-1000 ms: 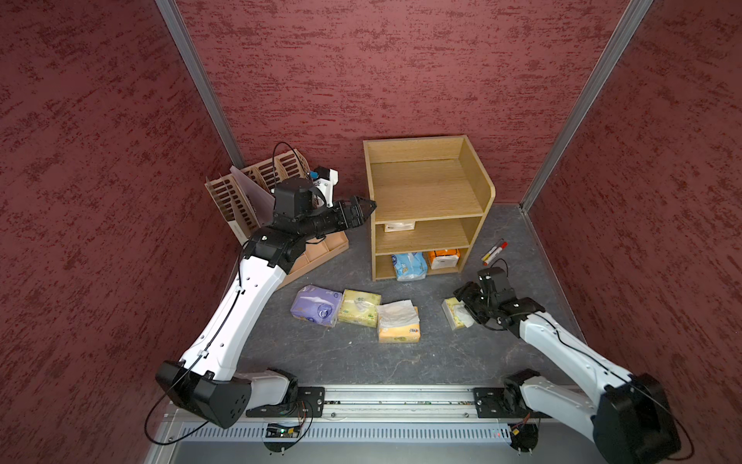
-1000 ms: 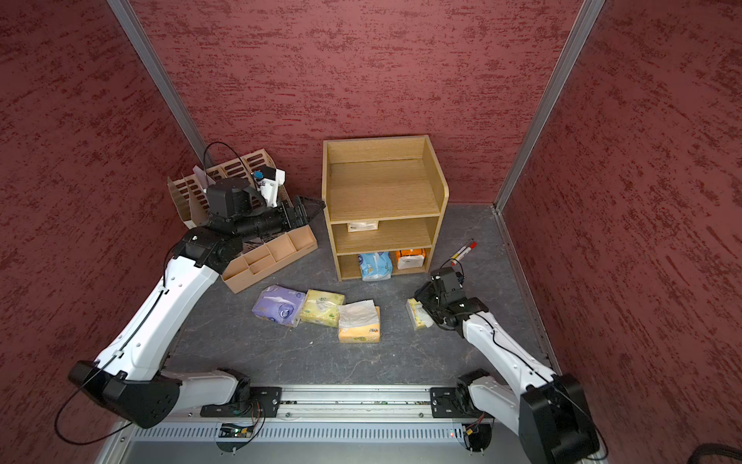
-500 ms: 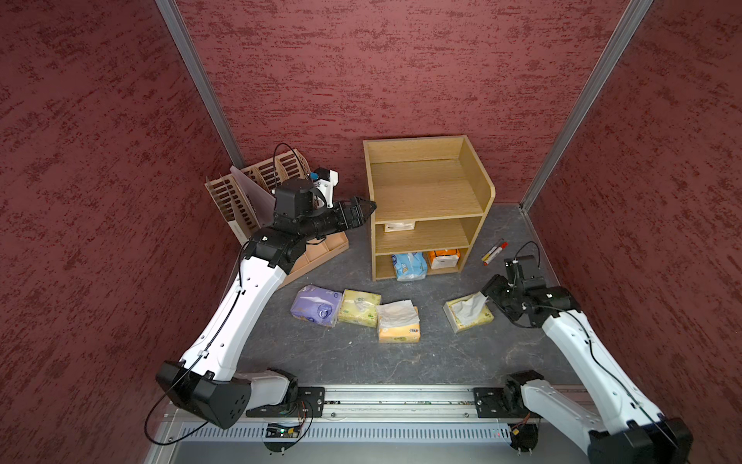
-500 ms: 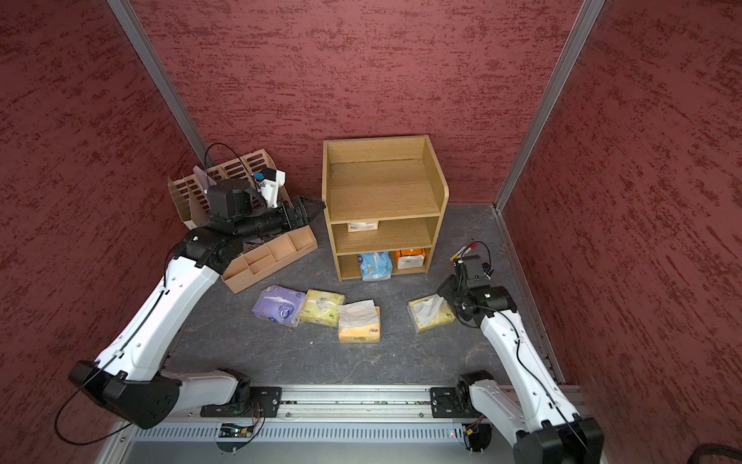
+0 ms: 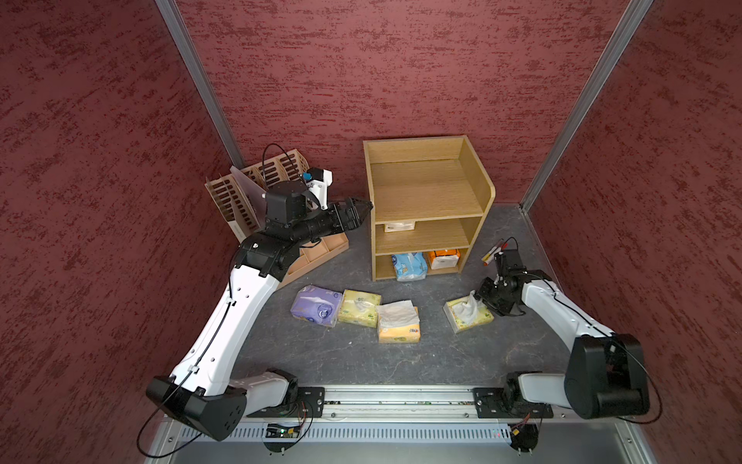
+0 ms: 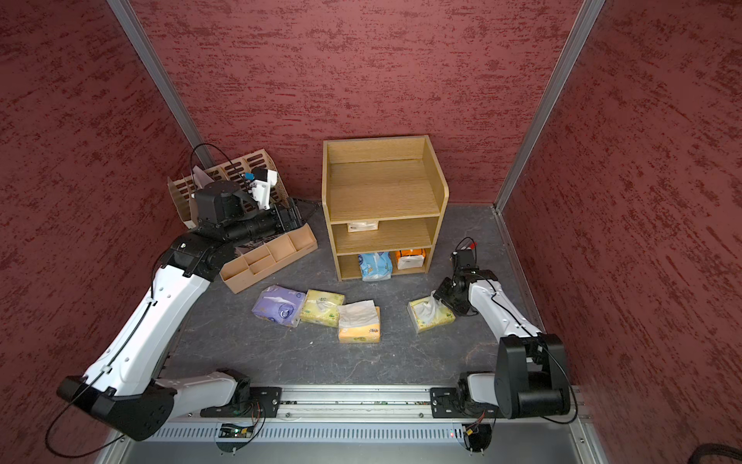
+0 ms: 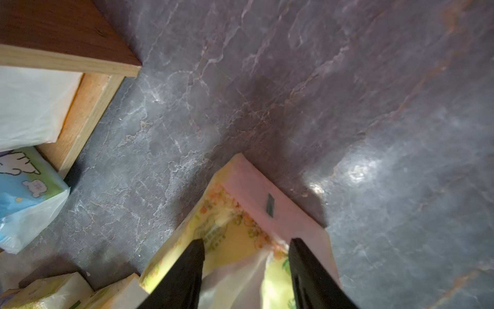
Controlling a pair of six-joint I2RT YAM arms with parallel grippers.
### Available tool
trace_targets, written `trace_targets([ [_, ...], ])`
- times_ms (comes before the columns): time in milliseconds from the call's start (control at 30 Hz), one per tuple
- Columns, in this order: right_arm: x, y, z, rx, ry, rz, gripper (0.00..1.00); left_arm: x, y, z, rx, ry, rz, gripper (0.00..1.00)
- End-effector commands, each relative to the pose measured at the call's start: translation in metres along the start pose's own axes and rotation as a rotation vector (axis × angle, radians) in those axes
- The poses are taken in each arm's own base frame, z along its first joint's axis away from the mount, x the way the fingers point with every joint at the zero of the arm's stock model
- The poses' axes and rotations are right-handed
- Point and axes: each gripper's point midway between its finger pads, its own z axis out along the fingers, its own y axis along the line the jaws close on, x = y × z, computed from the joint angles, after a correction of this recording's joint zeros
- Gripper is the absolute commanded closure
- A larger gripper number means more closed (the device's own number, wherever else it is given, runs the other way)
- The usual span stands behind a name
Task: Remove the tissue boxes from the shelf
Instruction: Move the box of tissues to the center of the board.
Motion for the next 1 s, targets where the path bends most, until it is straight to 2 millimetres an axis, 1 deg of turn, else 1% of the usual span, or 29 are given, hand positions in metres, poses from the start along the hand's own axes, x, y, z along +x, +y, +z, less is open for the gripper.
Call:
trace_targets([
  [0,0.006,0.005,0.005,-0.061,0.008,0.045,0.48,0.003,0.003,0.0,-0.013,0.003,0.016,0.0],
  [67,0.014,0.0,0.01,-0.068,0.019,0.087,0.48,0.003,0.003,0.002,-0.01,0.006,0.013,0.0],
  [133,0.021,0.001,0.012,-0.101,0.028,0.132,0.48,0.004,0.004,0.003,-0.009,0.01,0.009,0.0],
  [367,0.047,0.011,0.002,-0.147,0.025,0.214,0.49,0.004,0.005,0.005,0.002,0.003,-0.002,0.0],
  [467,0.056,0.017,-0.005,-0.16,0.014,0.202,0.49,0.004,0.004,0.007,0.008,0.002,-0.004,0.0],
  [567,0.062,0.026,-0.006,-0.181,0.019,0.187,0.5,0.004,0.004,0.008,0.011,0.0,-0.004,0.0],
  [700,0.071,0.039,0.001,-0.158,0.044,0.128,0.5,0.003,0.003,0.009,0.017,-0.001,-0.009,0.0],
  [867,0.083,0.063,0.01,-0.128,0.079,0.035,0.5,0.003,0.002,0.008,0.018,-0.002,-0.008,0.0],
  [967,0.085,0.067,0.009,-0.096,0.081,0.0,0.5,0.003,0.003,0.005,0.011,-0.003,-0.006,0.0],
])
